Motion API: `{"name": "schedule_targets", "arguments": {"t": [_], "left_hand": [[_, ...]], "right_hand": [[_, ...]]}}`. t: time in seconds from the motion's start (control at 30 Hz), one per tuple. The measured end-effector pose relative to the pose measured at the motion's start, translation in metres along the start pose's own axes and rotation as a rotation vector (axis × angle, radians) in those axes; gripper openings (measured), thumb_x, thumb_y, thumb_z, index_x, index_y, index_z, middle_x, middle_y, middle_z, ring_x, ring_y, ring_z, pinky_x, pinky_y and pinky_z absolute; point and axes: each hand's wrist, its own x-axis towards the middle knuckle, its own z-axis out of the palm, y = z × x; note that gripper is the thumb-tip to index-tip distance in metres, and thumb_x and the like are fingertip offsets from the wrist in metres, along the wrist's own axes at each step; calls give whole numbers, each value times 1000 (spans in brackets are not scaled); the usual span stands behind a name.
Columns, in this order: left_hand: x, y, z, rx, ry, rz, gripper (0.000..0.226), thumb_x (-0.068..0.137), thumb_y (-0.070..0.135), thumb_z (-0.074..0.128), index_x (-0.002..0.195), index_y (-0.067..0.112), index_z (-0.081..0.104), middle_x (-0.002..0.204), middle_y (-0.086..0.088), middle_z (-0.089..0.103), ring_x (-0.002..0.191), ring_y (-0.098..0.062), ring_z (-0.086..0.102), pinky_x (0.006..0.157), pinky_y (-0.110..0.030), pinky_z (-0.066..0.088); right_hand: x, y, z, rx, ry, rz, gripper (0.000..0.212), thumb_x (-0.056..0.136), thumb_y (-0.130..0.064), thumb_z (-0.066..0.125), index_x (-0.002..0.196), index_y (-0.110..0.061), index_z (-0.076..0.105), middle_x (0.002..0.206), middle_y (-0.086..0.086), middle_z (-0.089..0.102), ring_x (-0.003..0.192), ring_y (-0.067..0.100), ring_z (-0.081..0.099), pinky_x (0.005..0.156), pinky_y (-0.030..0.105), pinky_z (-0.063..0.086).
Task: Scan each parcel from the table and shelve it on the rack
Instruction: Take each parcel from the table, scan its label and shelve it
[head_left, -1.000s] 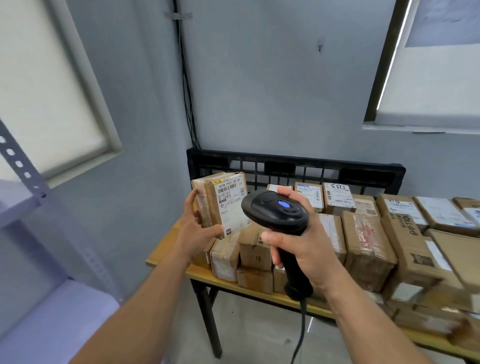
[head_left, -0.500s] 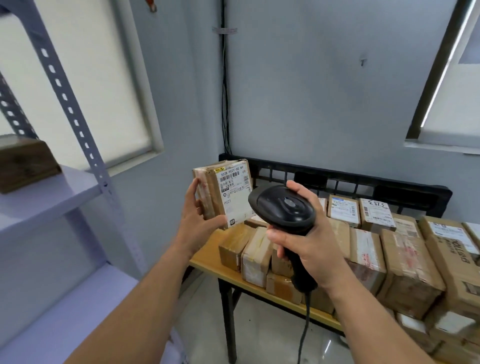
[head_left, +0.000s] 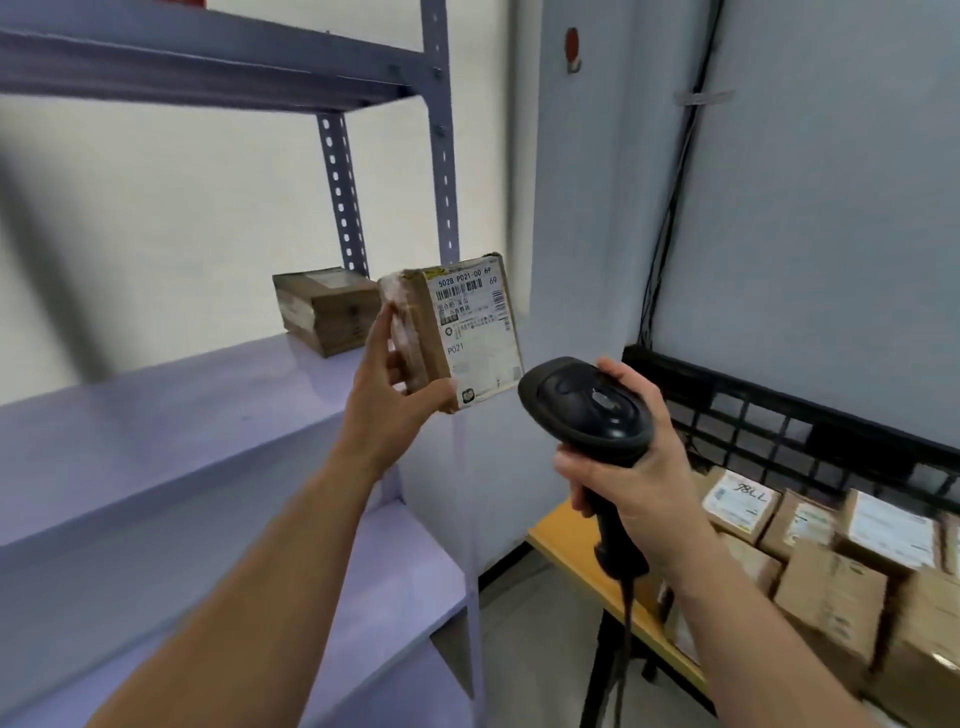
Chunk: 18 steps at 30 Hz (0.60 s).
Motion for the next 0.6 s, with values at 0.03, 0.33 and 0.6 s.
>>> {"name": "schedule_targets", "arguments": {"t": [0.03,0.33,0.6], "left_hand": [[3,-3,-13,18,29,-7,100,74,7,77,151,35,20,125,-4,58,95,4,56,60,1,41],[25,-37,-113,164,231,-185,92,77,26,72,150,41,18,126,-5,61,107,-21,61,86,-27,46],[43,-63,-152,311,300,-355,89,66,55,44,146,58,4,133,-11,56,115,-32,55,100,-46,45]], "right_hand": [[7,1,11,11,-22,0,82,74,14,74,131,-40,48,107,6,66,54,29,56,51,39,51],[49,16,85,47,-142,13,79,75,13,74,123,-46,51,106,-6,65,53,25,57,53,36,54],[70,35,124,90,-198,24,79,65,-1,81,117,-55,54,116,-1,62,58,20,61,51,32,51]]}}
